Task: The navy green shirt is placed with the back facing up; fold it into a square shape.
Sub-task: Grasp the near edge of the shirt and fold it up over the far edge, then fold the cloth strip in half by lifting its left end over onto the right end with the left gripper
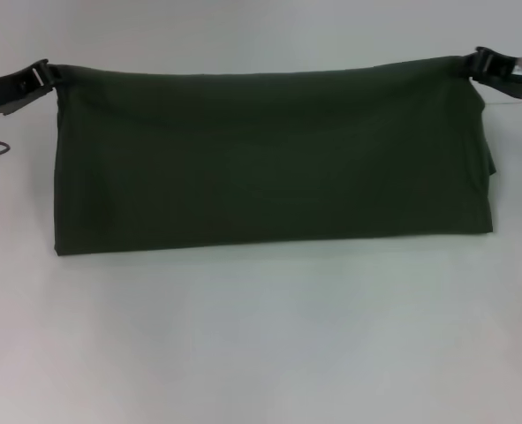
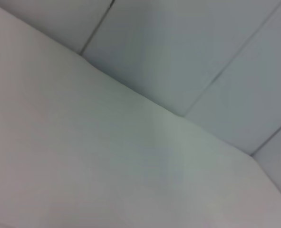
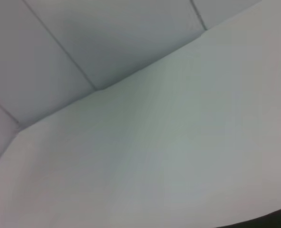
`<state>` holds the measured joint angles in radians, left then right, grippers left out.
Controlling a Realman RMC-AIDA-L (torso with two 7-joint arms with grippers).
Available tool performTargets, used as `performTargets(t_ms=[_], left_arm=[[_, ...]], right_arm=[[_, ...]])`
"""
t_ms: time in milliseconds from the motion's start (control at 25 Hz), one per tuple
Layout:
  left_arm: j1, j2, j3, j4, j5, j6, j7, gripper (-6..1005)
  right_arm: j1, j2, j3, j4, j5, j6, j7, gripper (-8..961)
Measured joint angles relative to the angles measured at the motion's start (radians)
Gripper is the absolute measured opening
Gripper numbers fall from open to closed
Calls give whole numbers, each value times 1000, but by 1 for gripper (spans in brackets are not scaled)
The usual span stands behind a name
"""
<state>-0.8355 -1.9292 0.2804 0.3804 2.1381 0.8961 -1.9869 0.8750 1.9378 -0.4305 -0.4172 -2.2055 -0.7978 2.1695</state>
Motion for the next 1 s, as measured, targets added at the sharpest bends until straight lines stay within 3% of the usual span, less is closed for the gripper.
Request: performTargets(t_ms=[280,480,640,680,840,1000], left_arm=[[-29,-44,-1,-47,-80,-151,157,63],[-36,-77,-1,-47,-149,-225,221,72],[-46,-100,-2,-46,-157,-308,227,80],[-48,-101,-2,-46,-158,-323,228,82],[-45,-98,0,-47,-158,-339,228,89],[-16,-64,0,-43,-158,-283,223,255]], right_arm=[[35,47,-46,16,6,170,-5,134],[40,65,-47,17,7,225,-16,141],[39,66,-47,19,7,248,-17,147],[38,66,-47,19,7,252,-17,148],[29,60,-47,20,7,252,-12,312],[14,56,-43,19,7,242,-11,498]])
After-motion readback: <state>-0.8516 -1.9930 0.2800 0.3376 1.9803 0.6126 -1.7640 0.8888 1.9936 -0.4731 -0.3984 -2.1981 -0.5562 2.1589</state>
